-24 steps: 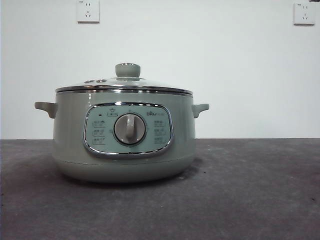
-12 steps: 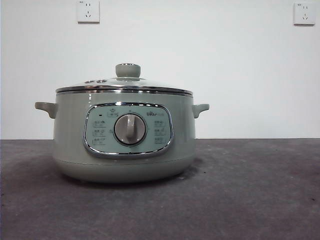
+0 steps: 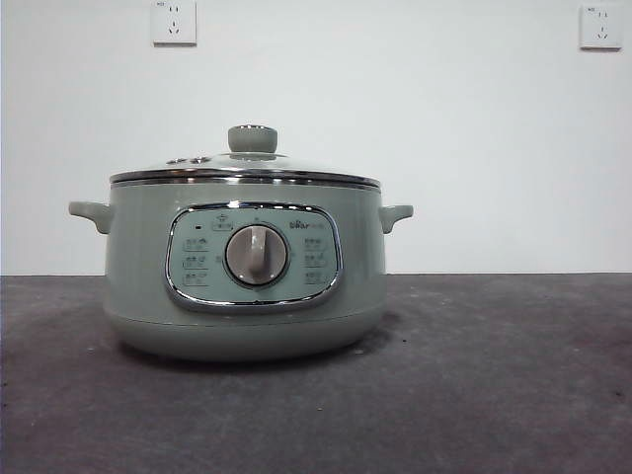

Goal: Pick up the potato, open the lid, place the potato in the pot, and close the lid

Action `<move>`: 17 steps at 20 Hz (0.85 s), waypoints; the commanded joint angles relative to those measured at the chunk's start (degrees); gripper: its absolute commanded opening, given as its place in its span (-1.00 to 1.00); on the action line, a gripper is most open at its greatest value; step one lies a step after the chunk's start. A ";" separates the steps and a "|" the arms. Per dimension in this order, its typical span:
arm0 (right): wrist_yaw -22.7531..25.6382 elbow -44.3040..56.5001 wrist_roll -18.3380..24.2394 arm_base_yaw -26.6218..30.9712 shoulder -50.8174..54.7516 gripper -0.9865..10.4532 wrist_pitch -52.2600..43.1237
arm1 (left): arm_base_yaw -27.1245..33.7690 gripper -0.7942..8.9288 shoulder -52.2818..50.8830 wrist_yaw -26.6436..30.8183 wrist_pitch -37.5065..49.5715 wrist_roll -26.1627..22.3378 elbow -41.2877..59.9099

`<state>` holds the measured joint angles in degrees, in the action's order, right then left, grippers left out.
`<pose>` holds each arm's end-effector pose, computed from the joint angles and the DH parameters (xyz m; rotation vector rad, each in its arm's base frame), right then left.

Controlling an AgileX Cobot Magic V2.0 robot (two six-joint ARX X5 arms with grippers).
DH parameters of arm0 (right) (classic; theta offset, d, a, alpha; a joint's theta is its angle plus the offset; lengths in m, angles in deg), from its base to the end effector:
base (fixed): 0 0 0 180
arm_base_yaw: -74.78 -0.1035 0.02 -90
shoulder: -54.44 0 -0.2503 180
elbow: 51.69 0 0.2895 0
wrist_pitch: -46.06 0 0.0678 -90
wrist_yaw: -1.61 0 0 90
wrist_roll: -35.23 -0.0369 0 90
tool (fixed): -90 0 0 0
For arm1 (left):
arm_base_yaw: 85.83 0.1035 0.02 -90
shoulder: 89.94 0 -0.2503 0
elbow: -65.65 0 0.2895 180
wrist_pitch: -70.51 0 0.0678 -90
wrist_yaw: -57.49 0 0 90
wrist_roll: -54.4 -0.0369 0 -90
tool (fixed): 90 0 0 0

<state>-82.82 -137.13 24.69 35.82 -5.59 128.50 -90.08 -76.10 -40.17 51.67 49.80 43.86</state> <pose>0.1681 0.1314 0.3569 -0.2162 0.9739 0.4432 0.1654 -0.0172 0.1837 0.0741 0.1819 -0.2148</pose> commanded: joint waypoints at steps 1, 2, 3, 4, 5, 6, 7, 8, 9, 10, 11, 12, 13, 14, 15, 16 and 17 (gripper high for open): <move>0.04 0.68 0.07 -0.02 -0.07 -0.83 -0.37 | 0.70 -0.84 -5.01 0.22 1.64 3.87 5.49; 0.04 0.68 0.09 -0.02 -0.07 -0.83 -0.39 | 0.76 -0.84 -6.95 0.37 1.62 5.46 7.10; 0.04 0.68 0.09 -0.02 -0.07 -0.83 -0.39 | 0.87 -0.84 -8.44 0.76 1.77 6.49 8.46; 0.04 0.68 0.09 -0.02 -0.07 -0.83 -0.37 | 0.96 -0.84 -10.05 1.60 0.24 7.52 9.40; 0.04 0.68 0.09 -0.02 -0.07 -0.83 -0.33 | 1.07 -0.84 -11.28 3.06 -2.16 7.58 9.40; 0.04 0.68 0.09 -0.02 -0.07 -0.83 -0.37 | 1.09 -0.84 -12.02 5.01 -2.71 7.52 9.40; 0.04 0.68 0.09 -0.02 -0.09 -0.83 -0.37 | 1.27 -0.84 -12.76 7.58 -2.84 7.37 9.40; 0.04 0.68 0.09 -0.02 -0.09 -0.83 -0.39 | 1.60 -0.84 -13.51 8.41 -2.84 7.34 9.40; 0.04 0.68 0.09 -0.02 -0.09 -0.83 -0.42 | 1.97 -0.84 -13.64 9.44 -2.82 7.37 9.40; 0.04 0.68 0.09 -0.02 -0.09 -0.83 -0.37 | 2.36 -0.84 -13.64 9.42 -2.86 6.99 9.40; 0.04 0.68 0.09 -0.02 -0.09 -0.83 -0.37 | 2.86 -0.84 -13.64 9.40 -2.84 6.69 9.40; 0.07 0.68 0.09 -0.02 -0.09 -0.83 -0.37 | 3.45 -0.84 -13.64 9.14 -2.69 6.73 9.40; 0.04 0.68 0.09 -0.02 -0.09 -0.83 -0.39 | 3.82 -0.84 -13.64 9.11 -2.47 6.73 9.40; 0.04 0.68 0.09 -0.02 -0.09 -0.83 -0.39 | 3.96 -0.84 -13.64 8.98 -2.49 6.71 9.40; 0.04 0.68 0.07 -0.02 -0.09 -0.83 -0.37 | 3.93 -0.84 -13.46 8.98 -2.49 6.73 9.40; 0.04 0.68 0.09 -0.02 -0.09 -0.83 -0.39 | 3.93 -0.84 -13.00 9.01 -2.49 6.71 9.40; 0.04 0.68 0.07 -0.02 -0.09 -0.83 -0.39 | 3.93 -0.84 -12.61 8.92 -2.49 6.73 9.40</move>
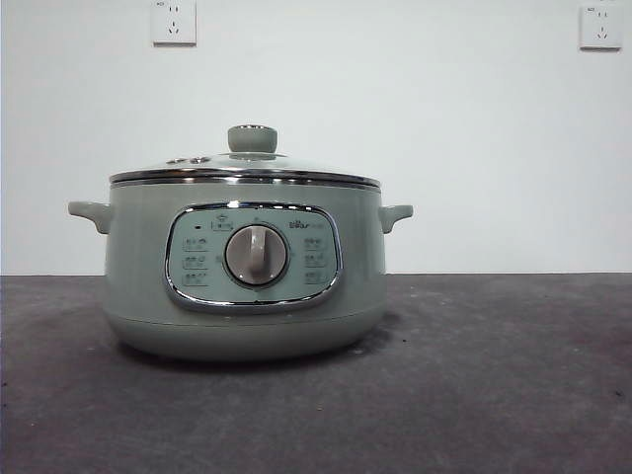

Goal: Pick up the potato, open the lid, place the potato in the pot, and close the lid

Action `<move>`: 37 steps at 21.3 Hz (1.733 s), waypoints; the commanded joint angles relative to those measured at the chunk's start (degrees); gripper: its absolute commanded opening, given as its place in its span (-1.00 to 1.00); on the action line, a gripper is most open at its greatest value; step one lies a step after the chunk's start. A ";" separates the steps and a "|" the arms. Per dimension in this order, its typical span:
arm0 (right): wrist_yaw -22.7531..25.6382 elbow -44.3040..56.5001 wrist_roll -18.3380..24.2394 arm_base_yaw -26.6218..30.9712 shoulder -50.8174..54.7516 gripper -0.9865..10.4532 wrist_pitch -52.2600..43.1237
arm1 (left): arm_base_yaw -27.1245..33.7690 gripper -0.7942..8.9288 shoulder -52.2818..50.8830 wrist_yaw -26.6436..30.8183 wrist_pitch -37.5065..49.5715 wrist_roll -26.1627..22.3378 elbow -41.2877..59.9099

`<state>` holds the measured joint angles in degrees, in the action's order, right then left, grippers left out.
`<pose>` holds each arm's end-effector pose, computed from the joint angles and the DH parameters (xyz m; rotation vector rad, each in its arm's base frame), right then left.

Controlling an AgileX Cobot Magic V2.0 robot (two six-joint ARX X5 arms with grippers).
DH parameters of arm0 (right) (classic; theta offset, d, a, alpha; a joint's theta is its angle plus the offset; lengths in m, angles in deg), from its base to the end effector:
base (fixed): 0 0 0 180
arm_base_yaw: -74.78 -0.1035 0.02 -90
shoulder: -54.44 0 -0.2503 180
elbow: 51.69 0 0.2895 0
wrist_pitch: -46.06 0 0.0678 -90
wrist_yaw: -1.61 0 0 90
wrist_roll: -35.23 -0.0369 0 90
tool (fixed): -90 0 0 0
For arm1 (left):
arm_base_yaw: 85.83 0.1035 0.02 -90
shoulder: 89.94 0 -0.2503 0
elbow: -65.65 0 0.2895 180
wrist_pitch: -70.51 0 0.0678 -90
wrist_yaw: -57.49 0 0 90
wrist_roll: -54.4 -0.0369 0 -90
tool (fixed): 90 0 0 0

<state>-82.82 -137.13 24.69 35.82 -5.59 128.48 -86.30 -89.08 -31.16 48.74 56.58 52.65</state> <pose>0.1682 0.1314 0.3569 -0.2160 0.9735 0.4433 0.1560 -0.0004 0.1506 -0.0353 0.1677 0.0185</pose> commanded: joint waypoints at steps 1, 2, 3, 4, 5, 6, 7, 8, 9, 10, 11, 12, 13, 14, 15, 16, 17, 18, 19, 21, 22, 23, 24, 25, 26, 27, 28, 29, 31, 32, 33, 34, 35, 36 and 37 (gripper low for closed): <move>0.04 0.68 0.09 -0.02 -0.09 -0.83 -0.37 | 0.15 -0.84 0.74 -0.26 0.44 -0.04 0.61; 0.04 0.68 0.09 -0.02 -0.09 -0.83 -0.37 | 0.15 -0.84 1.07 -0.24 0.44 -0.07 0.61; 0.07 0.68 0.09 -0.02 -0.09 -0.83 -0.35 | 0.15 -0.84 1.40 -0.24 0.44 -0.04 0.61; 0.04 0.68 0.09 -0.02 -0.09 -0.83 -0.37 | 0.15 -0.84 1.84 -0.26 0.44 -0.07 0.61; 0.04 0.68 0.09 -0.02 -0.09 -0.83 -0.37 | 0.15 -0.84 2.14 -0.24 0.44 -0.07 0.61; 0.04 0.68 0.09 -0.02 -0.09 -0.83 -0.37 | 0.15 -0.84 2.47 -0.24 0.44 -0.04 0.61; 0.04 0.68 0.07 -0.02 -0.09 -0.83 -0.46 | 0.15 -0.84 2.78 -0.24 0.44 -0.07 0.61; 0.33 0.68 0.17 0.11 0.02 -0.83 -0.79 | 0.15 -0.84 3.10 -0.24 0.44 -0.07 0.61; 1.75 0.70 1.55 0.96 1.18 -0.83 -0.83 | 0.15 -0.84 3.34 -0.26 0.44 -0.07 0.61; 3.28 1.11 5.64 2.69 2.29 -0.83 -2.47 | 0.15 -0.84 3.56 -0.24 0.44 -0.07 0.61; 3.65 2.64 8.79 4.83 4.39 -0.83 -5.77 | 0.15 -0.84 3.74 -0.24 0.42 -0.04 0.61; 2.82 6.12 12.83 7.34 7.63 -0.83 -11.76 | 0.15 -0.84 3.98 -0.24 0.44 -0.07 0.61; 1.57 11.21 15.61 10.47 11.61 -0.83 -18.99 | 0.15 -0.84 4.04 -0.24 0.42 -0.07 0.61; 0.81 17.97 16.33 14.84 16.83 -0.83 -27.74 | 0.15 -0.84 4.20 -0.24 0.42 -0.07 0.61; 0.81 23.85 15.54 18.82 21.14 -0.83 -35.04 | 0.15 -0.84 4.24 -0.26 0.42 -0.04 0.61; 0.83 31.08 13.46 23.67 26.43 -0.83 -43.39 | 0.15 -0.84 4.37 -0.24 0.42 -0.04 0.61; 0.83 36.76 11.89 27.21 30.27 -0.83 -49.27 | 0.15 -0.84 4.50 -0.24 0.44 -0.04 0.61; 0.83 42.60 10.73 30.53 34.67 -0.83 -54.64 | 0.15 -0.84 4.55 -0.26 0.42 -0.04 0.61; 0.66 48.02 10.64 33.05 38.60 -0.83 -58.73 | 0.15 -0.84 4.57 -0.24 0.42 -0.04 0.61; -0.35 57.00 10.80 36.13 45.46 -0.83 -63.39 | 0.15 -0.84 4.66 -0.24 0.42 -0.04 0.61; -0.79 59.58 10.75 36.70 47.43 -0.83 -64.32 | 0.15 -0.84 4.68 -0.24 0.42 -0.04 0.61; -1.14 61.83 10.73 37.16 49.24 -0.83 -64.54 | 0.15 -0.84 4.68 -0.26 0.42 -0.07 0.61; -1.22 63.56 10.75 37.35 50.71 -0.83 -64.52 | 0.15 -0.84 4.72 -0.24 0.42 -0.04 0.61; -1.68 65.33 10.75 37.46 52.11 -0.83 -64.48 | 0.15 -0.84 4.72 -0.24 0.42 -0.07 0.61; -2.40 66.73 10.78 37.48 53.09 -0.83 -64.48 | 0.15 -0.84 4.72 -0.24 0.42 -0.07 0.61; -2.80 68.24 10.99 37.55 54.25 -0.83 -64.48 | 0.15 -0.84 4.81 -0.24 0.42 -0.07 0.61; -2.80 69.57 10.99 37.55 55.34 -0.83 -64.43 | 0.15 -0.84 4.90 -0.24 0.42 -0.07 0.61; -2.82 70.77 10.93 37.55 56.35 -0.83 -64.48 | 0.15 -0.84 4.92 -0.24 0.42 -0.07 0.61; -2.80 72.74 10.75 37.55 58.21 -0.83 -64.15 | 0.15 -0.84 4.92 -0.24 0.42 -0.04 0.61; -2.78 72.65 10.91 37.53 59.21 -0.83 -61.90 | 0.15 -0.84 4.90 -0.26 0.42 -0.07 0.61; -2.71 72.65 11.04 37.53 59.69 -0.83 -60.39 | 0.15 -0.84 4.90 -0.24 0.39 -0.04 0.61; -2.47 72.65 11.10 37.55 59.58 -0.83 -59.87 | 0.15 -0.84 4.92 -0.24 0.46 -0.04 0.61; -2.10 72.65 11.80 37.53 59.58 -0.83 -59.89 | 0.15 -0.84 4.98 -0.26 0.39 -0.07 0.61; -2.14 72.65 12.44 37.53 59.58 -0.83 -59.87 | 0.15 -0.84 5.09 -0.24 0.42 -0.04 0.61; -2.14 72.65 12.59 37.53 59.58 -0.83 -59.89 | 0.15 -0.84 5.09 -0.24 0.44 -0.04 0.59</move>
